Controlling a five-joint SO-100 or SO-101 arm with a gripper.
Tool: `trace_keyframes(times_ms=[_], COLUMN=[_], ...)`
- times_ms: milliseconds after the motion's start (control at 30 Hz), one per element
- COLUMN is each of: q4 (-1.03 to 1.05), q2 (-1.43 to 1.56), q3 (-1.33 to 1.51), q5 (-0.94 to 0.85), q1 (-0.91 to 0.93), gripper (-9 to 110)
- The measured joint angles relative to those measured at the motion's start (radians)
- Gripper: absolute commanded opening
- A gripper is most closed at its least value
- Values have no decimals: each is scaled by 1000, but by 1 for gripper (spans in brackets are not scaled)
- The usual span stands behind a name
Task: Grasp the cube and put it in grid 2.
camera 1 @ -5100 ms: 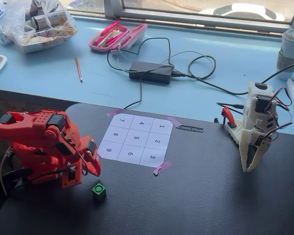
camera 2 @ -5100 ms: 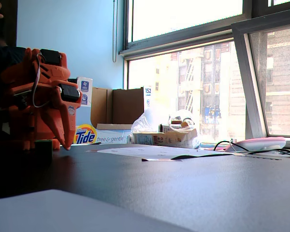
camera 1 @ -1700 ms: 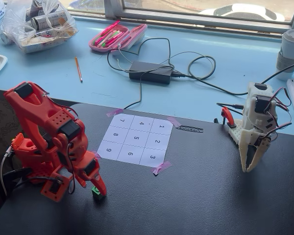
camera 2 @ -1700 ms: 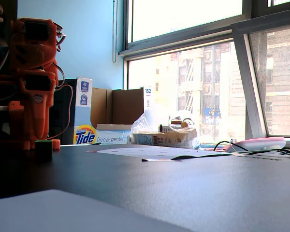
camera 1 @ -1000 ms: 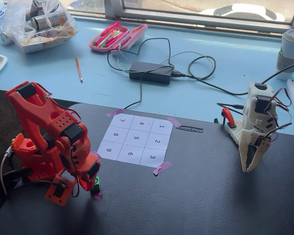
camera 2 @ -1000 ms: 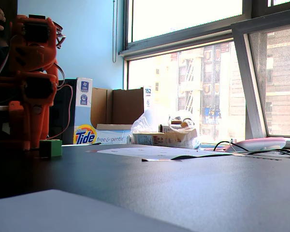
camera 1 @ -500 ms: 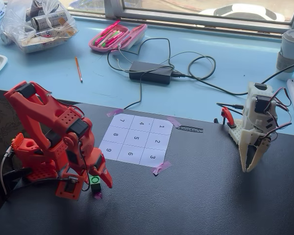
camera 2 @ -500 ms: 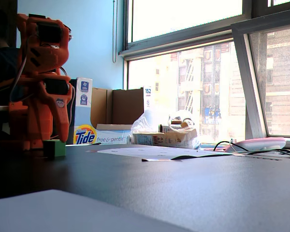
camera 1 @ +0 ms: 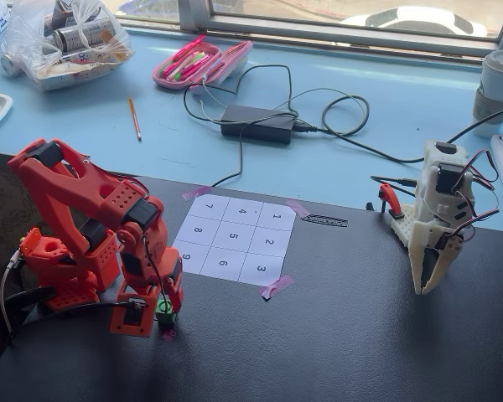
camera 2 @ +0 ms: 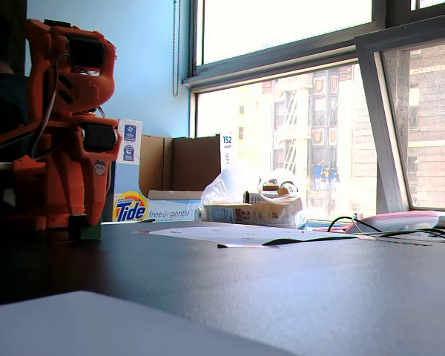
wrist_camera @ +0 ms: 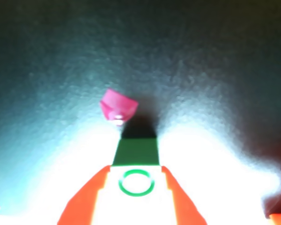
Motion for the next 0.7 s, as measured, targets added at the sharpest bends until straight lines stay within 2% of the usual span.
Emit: trace_keyframes(times_ms=[267, 467, 700], q4=[26, 175, 371], q2=[-35, -137, -299], q3=[-60, -348, -781], q5=[-18, -23, -23], q1=[2, -14, -156], gripper=[0, 0, 0])
